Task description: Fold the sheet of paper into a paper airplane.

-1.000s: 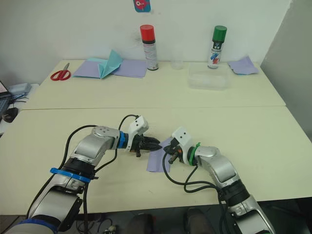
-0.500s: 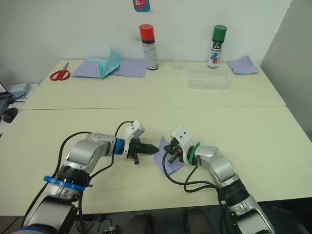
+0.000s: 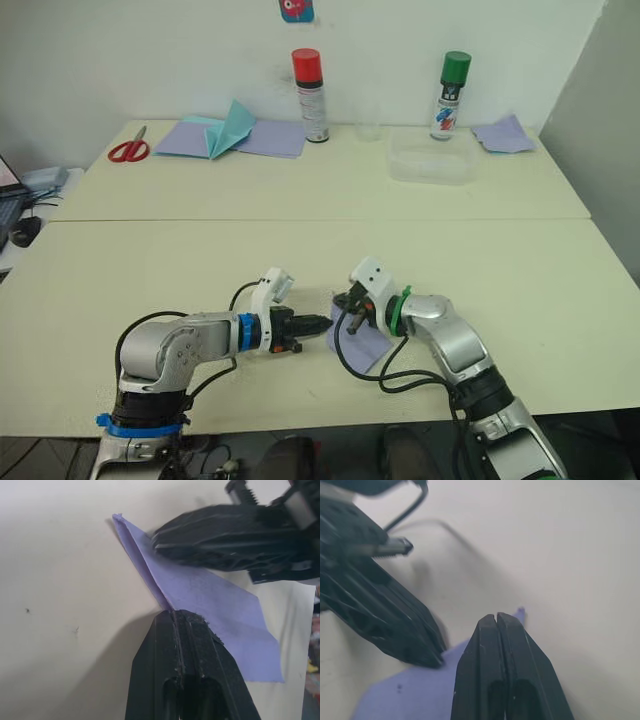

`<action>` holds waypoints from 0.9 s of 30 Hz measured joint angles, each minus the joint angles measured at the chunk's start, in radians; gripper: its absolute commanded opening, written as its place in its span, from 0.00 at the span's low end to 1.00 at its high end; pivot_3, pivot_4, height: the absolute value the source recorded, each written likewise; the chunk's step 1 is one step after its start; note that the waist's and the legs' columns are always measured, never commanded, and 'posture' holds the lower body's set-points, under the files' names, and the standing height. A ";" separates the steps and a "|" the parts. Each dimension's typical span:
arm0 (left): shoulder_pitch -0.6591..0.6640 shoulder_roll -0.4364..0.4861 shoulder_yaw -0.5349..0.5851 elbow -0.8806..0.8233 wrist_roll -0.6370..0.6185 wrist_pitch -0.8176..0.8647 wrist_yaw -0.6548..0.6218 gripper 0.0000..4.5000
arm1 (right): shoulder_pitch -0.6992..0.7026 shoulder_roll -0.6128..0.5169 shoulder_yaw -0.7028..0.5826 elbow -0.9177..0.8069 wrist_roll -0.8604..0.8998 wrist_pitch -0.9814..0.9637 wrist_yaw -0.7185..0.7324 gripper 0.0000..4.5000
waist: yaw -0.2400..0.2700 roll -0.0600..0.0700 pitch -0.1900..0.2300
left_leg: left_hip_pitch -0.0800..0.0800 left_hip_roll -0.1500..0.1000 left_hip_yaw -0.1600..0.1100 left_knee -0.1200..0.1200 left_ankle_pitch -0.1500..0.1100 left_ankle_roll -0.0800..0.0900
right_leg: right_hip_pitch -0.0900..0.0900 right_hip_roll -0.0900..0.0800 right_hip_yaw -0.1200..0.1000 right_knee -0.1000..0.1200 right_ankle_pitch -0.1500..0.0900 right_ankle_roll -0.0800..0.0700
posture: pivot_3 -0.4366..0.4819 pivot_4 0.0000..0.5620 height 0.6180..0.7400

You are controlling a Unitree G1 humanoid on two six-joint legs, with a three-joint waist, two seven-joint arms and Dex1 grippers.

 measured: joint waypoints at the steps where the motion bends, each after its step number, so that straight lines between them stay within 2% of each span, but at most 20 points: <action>1: 0.005 -0.025 0.020 -0.012 -0.004 0.017 0.025 0.00 | 0.005 -0.018 -0.007 -0.033 0.009 -0.012 0.015 0.13 | 0.001 0.000 0.000 | 0.000 0.000 0.000 0.000 0.000 0.000 | 0.000 0.000 0.000 0.000 0.000 0.000 | 0.48 0.27 1.00; 8: 0.013 -0.216 0.183 -0.092 -0.020 0.127 0.225 0.00 | 0.132 -0.188 -0.005 -0.200 0.000 -0.144 0.133 0.69 | 0.010 -0.002 0.001 | 0.001 -0.002 -0.001 0.001 0.000 0.000 | 0.002 -0.002 -0.001 -0.001 0.000 0.000 | 0.48 0.27 1.00; 10: -0.005 -0.269 0.248 -0.107 -0.020 0.165 0.276 0.00 | 0.183 -0.246 0.014 -0.202 -0.050 -0.272 0.164 0.85 | 0.010 -0.003 0.002 | 0.001 -0.002 -0.001 0.002 0.000 0.000 | 0.002 -0.002 -0.001 -0.001 0.000 0.001 | 0.48 0.27 1.00; 12: -0.020 -0.279 0.277 -0.116 -0.020 0.189 0.307 0.00 | 0.211 -0.271 0.031 -0.179 -0.108 -0.404 0.172 0.99 | 0.007 -0.003 0.002 | 0.002 -0.002 -0.001 0.002 0.000 0.000 | 0.003 -0.001 -0.001 -0.001 0.001 0.001 | 0.48 0.27 1.00; 16: -0.022 -0.288 0.295 -0.136 -0.020 0.215 0.343 0.00 | 0.218 -0.264 0.035 -0.075 -0.204 -0.590 0.127 0.99 | 0.004 -0.004 0.002 | 0.003 -0.002 -0.001 0.003 0.000 0.000 | 0.003 0.000 -0.001 0.000 0.001 0.003 | 0.48 0.27 1.00; 21: -0.025 -0.296 0.297 -0.143 -0.020 0.233 0.363 0.00 | 0.194 -0.237 0.049 -0.003 -0.262 -0.645 0.108 0.99 | 0.006 -0.004 0.002 | 0.002 -0.002 0.000 0.003 0.000 -0.001 | 0.003 -0.002 -0.001 0.000 0.002 0.003 | 0.48 0.27 1.00; 24: -0.025 -0.300 0.297 -0.143 -0.021 0.234 0.367 0.00 | 0.187 -0.211 0.049 0.013 -0.265 -0.647 0.095 0.79 | 0.008 -0.004 0.002 | 0.002 -0.002 0.000 0.003 0.000 -0.001 | 0.003 -0.002 0.000 0.000 0.002 0.003 | 0.48 0.27 1.00; 27: -0.025 -0.302 0.296 -0.143 -0.021 0.234 0.370 0.00 | 0.185 -0.206 0.049 0.015 -0.270 -0.647 0.092 0.54 | 0.009 -0.004 0.002 | 0.002 -0.002 0.000 0.003 0.000 -0.001 | 0.003 -0.002 0.000 0.000 0.002 0.003 | 0.48 0.27 1.00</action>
